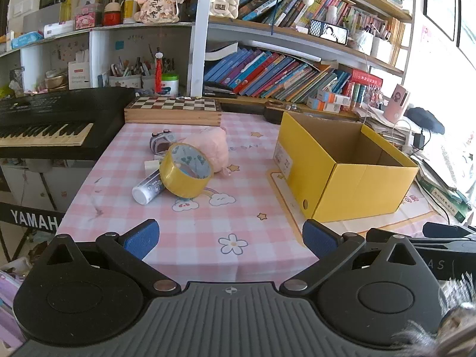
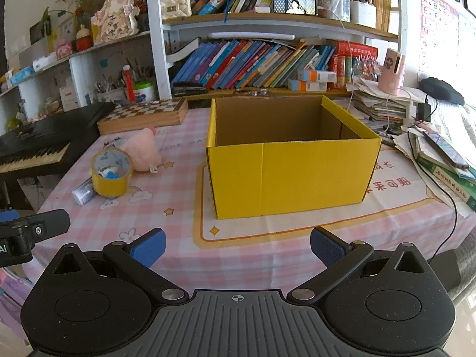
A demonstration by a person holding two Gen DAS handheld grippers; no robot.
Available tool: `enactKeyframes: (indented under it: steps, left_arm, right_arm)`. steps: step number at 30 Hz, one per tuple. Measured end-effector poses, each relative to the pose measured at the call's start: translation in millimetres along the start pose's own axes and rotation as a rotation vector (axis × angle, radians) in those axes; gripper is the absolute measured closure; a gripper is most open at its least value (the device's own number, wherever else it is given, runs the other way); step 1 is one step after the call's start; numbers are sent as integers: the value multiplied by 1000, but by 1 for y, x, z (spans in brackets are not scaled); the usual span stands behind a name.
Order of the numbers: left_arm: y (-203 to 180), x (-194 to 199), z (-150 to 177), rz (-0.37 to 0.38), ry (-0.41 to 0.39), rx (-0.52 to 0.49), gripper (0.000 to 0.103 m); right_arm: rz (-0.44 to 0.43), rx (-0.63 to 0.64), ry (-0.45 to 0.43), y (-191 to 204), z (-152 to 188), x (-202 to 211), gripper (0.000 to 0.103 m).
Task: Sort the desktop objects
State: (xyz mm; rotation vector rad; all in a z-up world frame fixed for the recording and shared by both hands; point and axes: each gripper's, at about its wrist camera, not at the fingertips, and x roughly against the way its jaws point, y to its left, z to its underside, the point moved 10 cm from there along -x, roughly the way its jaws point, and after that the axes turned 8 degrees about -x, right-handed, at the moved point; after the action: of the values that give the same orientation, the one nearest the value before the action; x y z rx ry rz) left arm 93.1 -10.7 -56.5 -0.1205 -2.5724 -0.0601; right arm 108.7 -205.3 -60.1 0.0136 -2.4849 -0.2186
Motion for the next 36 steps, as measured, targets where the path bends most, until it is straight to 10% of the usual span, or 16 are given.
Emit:
enactKeyframes:
  steps: [36]
  left_arm:
    - [2, -6, 8, 2, 35, 28, 0]
  right_arm:
    - [-10, 30, 11, 6, 4, -1, 0]
